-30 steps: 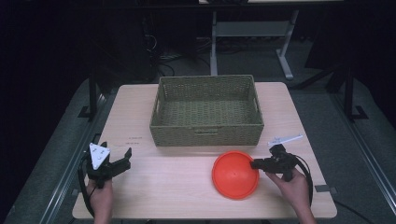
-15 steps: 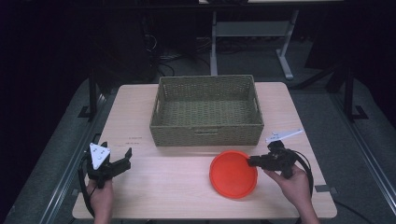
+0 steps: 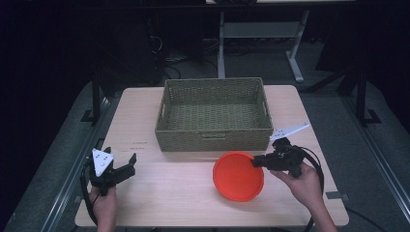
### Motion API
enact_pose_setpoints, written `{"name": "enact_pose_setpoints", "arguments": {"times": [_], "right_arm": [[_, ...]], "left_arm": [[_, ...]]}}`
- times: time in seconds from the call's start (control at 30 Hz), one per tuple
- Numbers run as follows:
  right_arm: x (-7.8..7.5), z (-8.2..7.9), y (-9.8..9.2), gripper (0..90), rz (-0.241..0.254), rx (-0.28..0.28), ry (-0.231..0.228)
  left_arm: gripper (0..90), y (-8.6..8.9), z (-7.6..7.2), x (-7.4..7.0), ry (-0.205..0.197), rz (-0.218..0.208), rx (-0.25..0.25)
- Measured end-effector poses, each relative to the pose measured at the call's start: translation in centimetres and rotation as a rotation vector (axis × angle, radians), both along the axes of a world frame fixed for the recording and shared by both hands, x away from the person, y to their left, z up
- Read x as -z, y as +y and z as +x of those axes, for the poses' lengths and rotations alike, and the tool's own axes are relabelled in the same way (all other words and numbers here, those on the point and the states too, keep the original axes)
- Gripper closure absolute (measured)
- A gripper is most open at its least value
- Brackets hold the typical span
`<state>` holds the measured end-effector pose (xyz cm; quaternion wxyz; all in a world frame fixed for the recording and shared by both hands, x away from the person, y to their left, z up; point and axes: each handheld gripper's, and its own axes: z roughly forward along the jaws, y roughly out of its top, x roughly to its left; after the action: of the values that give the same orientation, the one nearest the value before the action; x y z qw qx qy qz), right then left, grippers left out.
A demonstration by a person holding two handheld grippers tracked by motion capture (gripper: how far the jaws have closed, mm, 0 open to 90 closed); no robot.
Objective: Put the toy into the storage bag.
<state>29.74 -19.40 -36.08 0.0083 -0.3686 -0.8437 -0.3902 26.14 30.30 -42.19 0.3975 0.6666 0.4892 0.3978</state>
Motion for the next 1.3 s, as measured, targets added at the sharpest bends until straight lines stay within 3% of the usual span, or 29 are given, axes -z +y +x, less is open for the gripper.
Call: {"name": "enact_pose_setpoints", "arguments": {"times": [0.47, 0.77, 1.03, 1.3], "right_arm": [[-3.1, 2.0, 1.2, 82.2, -0.007, -0.02, 0.003], [-5.0, 3.2, 1.2, 82.2, -0.028, -0.001, -0.003], [-6.7, 4.2, 0.9, 82.2, -0.031, 0.011, -0.011], [-8.4, 5.3, 0.7, 82.2, -0.005, 0.02, -0.022]], "left_arm": [[12.7, 0.3, 0.0, -0.1, 0.002, 0.0, -0.007], [12.7, 0.3, 0.1, 0.0, -0.007, -0.032, -0.021], [12.7, 0.6, 0.1, 0.0, -0.006, -0.023, -0.026], [12.7, 0.8, 0.0, -0.1, -0.013, -0.039, -0.042]]}}
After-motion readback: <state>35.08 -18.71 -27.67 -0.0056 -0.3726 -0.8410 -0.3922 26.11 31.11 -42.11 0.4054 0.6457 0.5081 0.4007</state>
